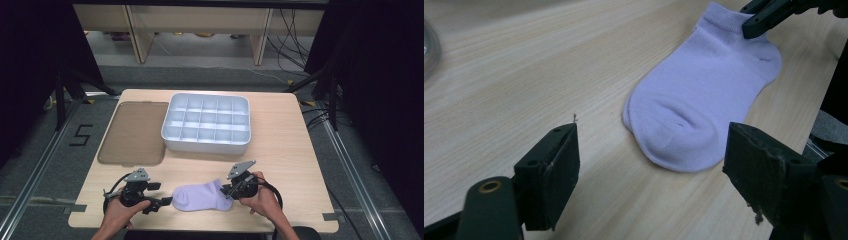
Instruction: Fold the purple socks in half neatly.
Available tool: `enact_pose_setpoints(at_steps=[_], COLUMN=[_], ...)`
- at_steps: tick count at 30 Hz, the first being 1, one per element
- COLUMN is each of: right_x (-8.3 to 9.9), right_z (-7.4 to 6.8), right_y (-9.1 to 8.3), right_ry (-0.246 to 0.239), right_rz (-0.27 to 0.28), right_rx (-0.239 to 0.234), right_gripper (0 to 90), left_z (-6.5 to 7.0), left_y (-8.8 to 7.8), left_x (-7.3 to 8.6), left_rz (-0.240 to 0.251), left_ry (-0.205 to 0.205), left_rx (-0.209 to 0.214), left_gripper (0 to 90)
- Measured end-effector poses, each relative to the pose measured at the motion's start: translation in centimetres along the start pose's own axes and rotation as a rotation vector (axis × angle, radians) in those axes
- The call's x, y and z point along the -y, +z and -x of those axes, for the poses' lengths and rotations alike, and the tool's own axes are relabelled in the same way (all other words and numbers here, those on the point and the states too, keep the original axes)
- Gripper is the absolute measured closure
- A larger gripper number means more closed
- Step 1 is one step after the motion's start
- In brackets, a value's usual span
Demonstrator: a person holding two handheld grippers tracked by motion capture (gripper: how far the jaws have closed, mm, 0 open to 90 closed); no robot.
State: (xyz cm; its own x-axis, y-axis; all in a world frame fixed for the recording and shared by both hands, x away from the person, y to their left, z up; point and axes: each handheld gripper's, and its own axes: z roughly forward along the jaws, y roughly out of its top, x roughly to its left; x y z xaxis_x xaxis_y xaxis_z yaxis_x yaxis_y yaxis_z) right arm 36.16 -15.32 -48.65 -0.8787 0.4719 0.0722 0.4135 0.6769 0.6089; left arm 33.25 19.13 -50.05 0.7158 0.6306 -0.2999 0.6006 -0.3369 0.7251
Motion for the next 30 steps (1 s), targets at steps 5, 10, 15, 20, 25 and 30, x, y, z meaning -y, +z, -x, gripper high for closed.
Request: enact_pose_setpoints(at_steps=[5,10,15,20,25,30], right_x=[0.1,0.1,0.2,0.2,0.2,0.5], right_z=[0.0,0.2,0.2,0.3,0.1,0.2], right_y=[0.2,0.1,0.2,0.2,0.3,0.6], right_ry=[0.008,-0.010,0.008,-0.008,-0.005,0.028], right_rz=[-0.009,-0.016,-0.022,-0.019,-0.023,-0.030], right_rx=[-0.005,-0.006,0.003,0.005,-0.002,-0.001], right_gripper=[84.2,84.0,83.7,83.1,81.6,73.7], left_z=[0.4,0.7,1.3,1.5,2.3,2.5], left_y=[0.4,1.5,3.0,3.8,3.9,3.9], left_x=[-0.4,-0.5,-0.9,-0.9,-0.7,-0.9], left_rz=[-0.031,-0.054,-0.068,-0.072,-0.046,-0.052], left_ry=[0.044,0.049,0.062,0.119,0.218,0.228], left_rx=[-0.008,-0.015,-0.022,-0.058,-0.099,-0.069], left_gripper=[27.9,38.0,44.9,59.2,81.2,85.9])
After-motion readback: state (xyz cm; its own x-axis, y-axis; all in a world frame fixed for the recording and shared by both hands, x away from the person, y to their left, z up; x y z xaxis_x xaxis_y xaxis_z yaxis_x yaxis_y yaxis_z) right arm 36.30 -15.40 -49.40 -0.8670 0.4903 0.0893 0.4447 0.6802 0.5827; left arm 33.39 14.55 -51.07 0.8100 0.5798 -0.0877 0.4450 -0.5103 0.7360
